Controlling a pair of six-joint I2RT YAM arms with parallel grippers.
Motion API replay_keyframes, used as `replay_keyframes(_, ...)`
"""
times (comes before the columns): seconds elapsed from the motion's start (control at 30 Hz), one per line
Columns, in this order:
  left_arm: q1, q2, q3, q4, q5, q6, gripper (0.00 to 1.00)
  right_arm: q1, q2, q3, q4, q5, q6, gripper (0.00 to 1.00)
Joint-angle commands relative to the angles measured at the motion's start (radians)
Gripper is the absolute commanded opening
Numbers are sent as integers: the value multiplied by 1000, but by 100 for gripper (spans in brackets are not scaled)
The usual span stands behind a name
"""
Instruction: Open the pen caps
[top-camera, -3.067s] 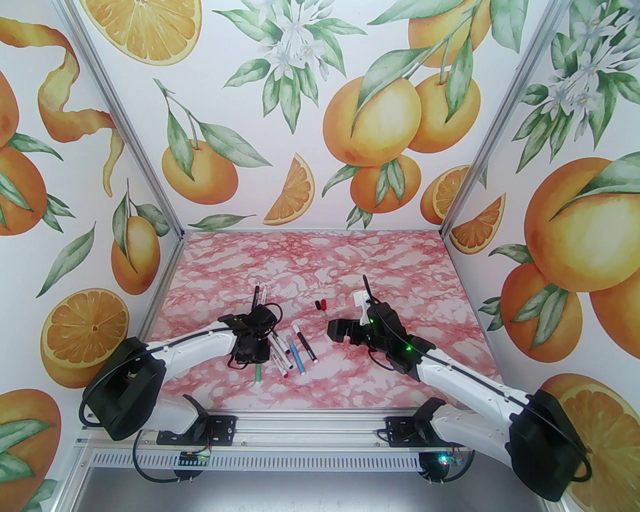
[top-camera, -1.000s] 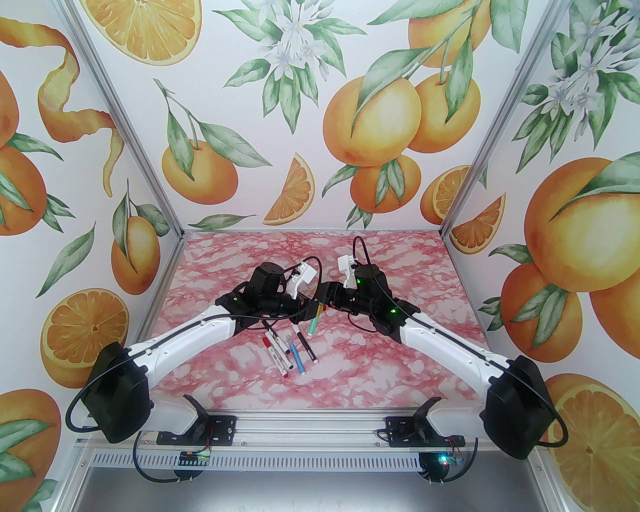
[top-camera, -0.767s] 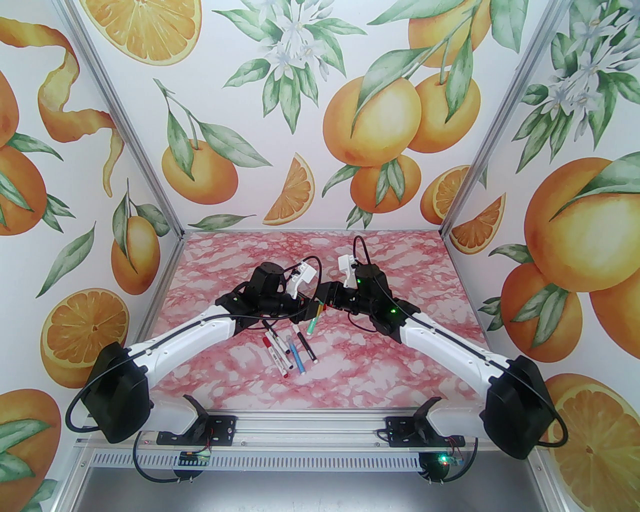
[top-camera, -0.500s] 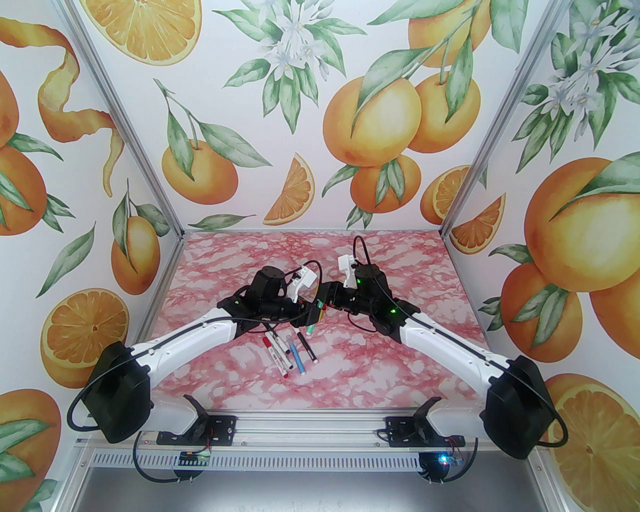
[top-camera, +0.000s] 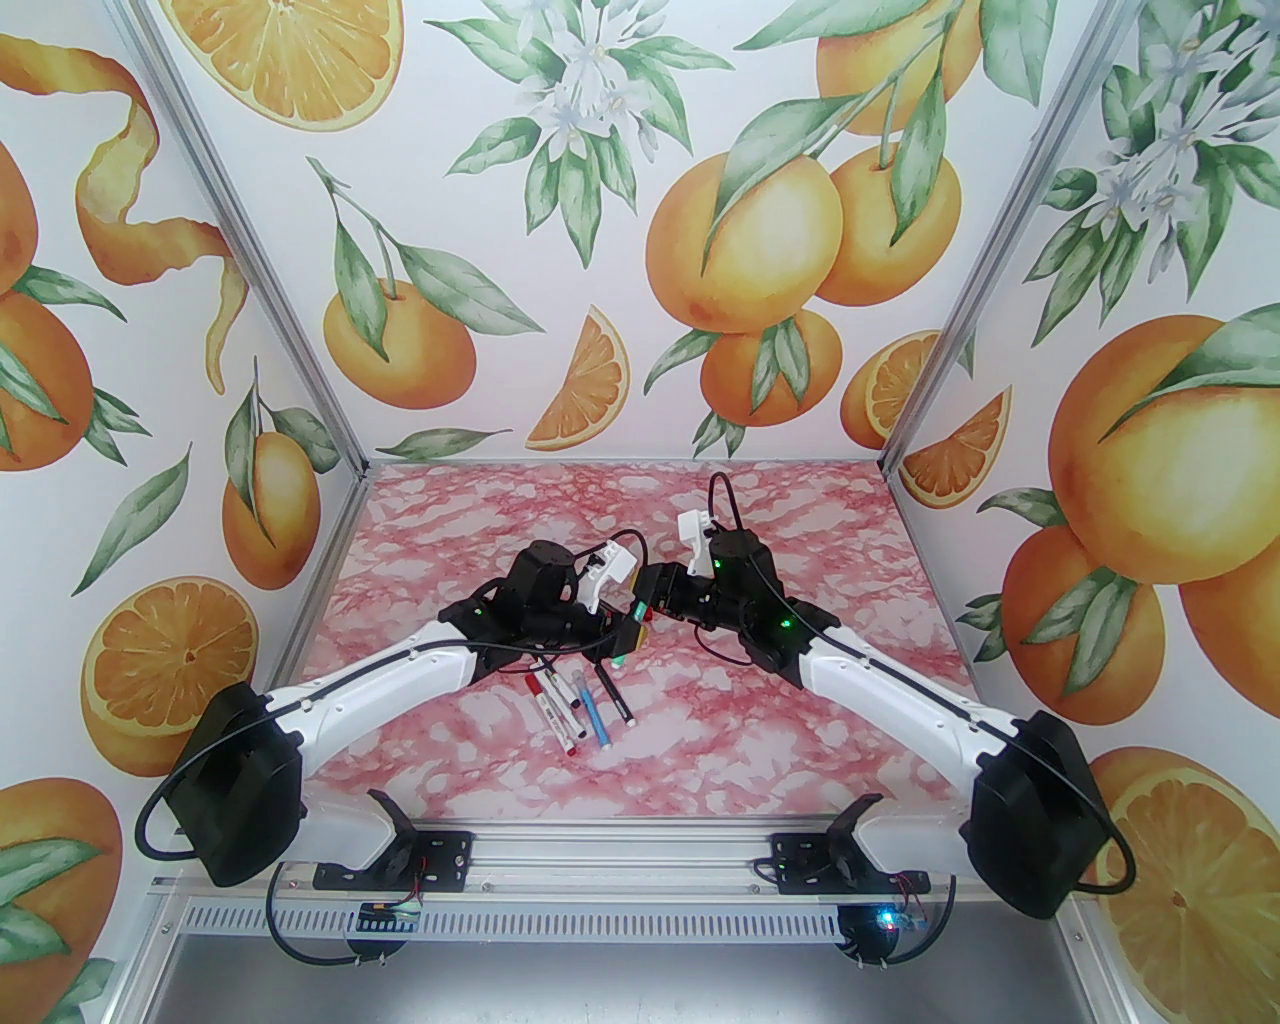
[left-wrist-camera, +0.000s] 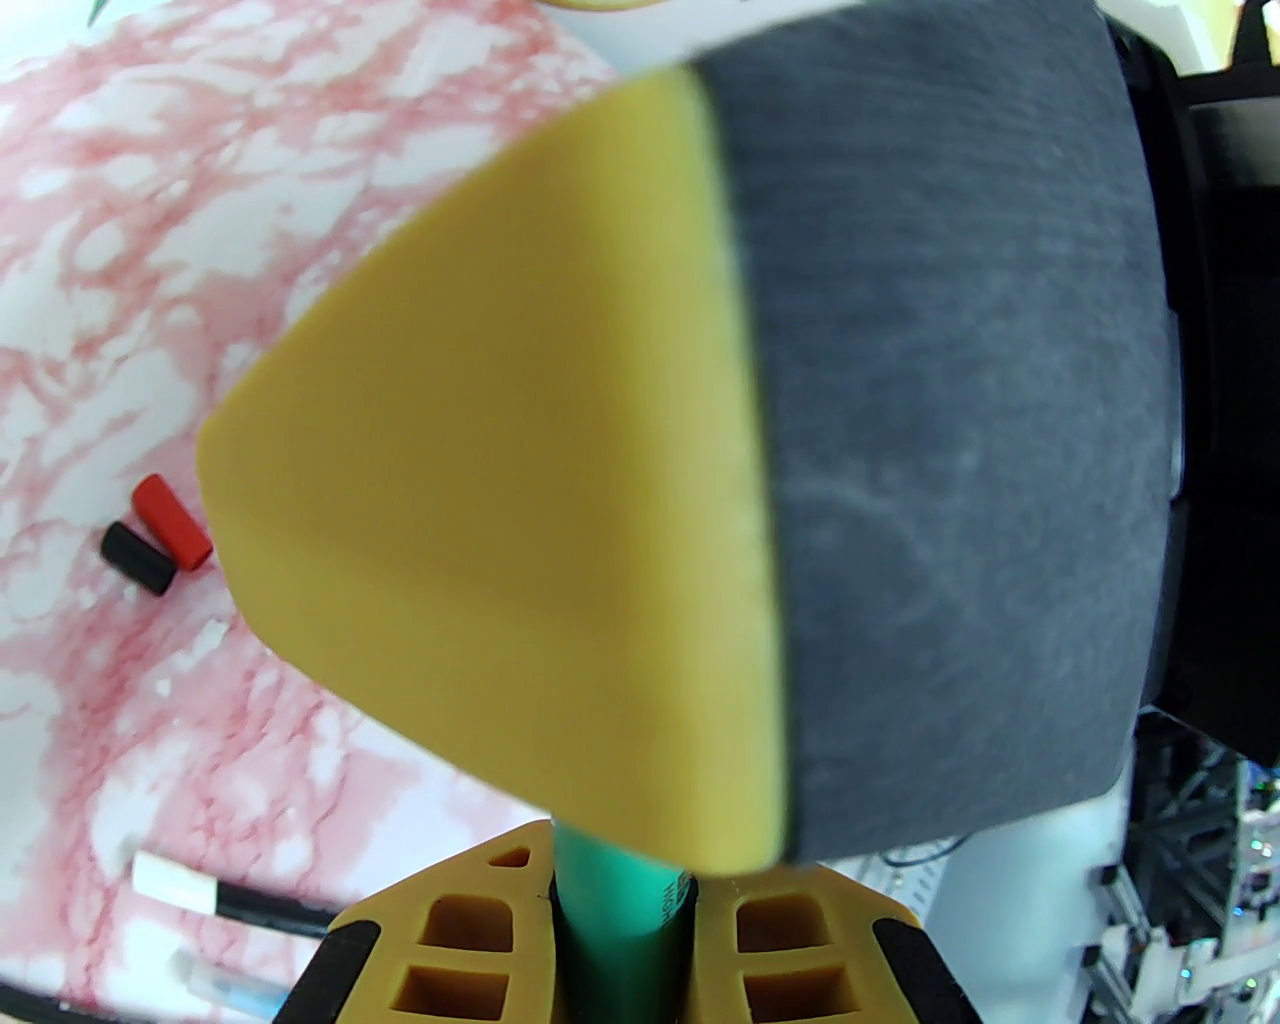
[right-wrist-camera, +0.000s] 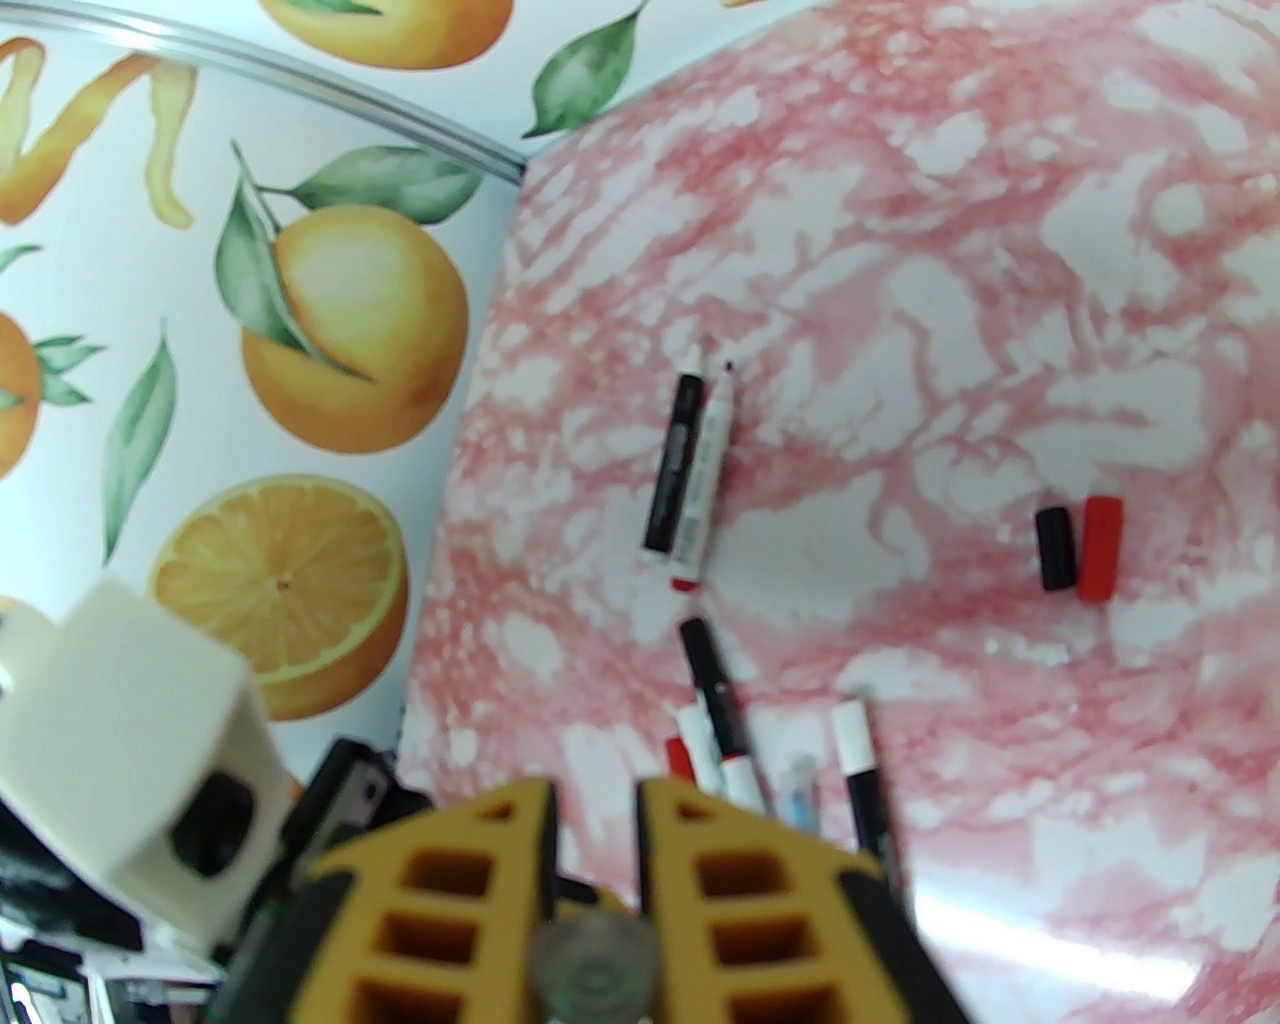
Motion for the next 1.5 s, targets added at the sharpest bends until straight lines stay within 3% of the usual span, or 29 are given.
replay_keyframes(0.0, -20, -1, 32, -81, -103, 48, 8, -1, -44, 14, -97, 163, -19, 10)
replay_keyframes(0.17, -37, 10, 25, -89, -48, 60, 7, -10, -68, 18, -104, 247, -28, 9)
replay_keyframes(0.23, -37, 17, 23, -87, 31, 69, 6, -21, -74, 22, -90, 243, -40, 9)
replay_keyframes(0.37, -23, 27, -2, -37, 176, 52, 6, -74, -82, -8, 57, 85, -73, 10)
replay_keyframes(0.6, -20, 15, 11, -67, 159, 65, 5, -127, -76, -6, 129, -39, -109, 10)
replay_keyframes(1.07, 61, -173, -24, -92, -116, 61, 7, -107, 121, 133, -257, 172, -293, 12)
replay_keyframes(1.47, 172, -315, -149, 3, -63, 4, 7, -56, 383, 263, -362, 266, -303, 13)
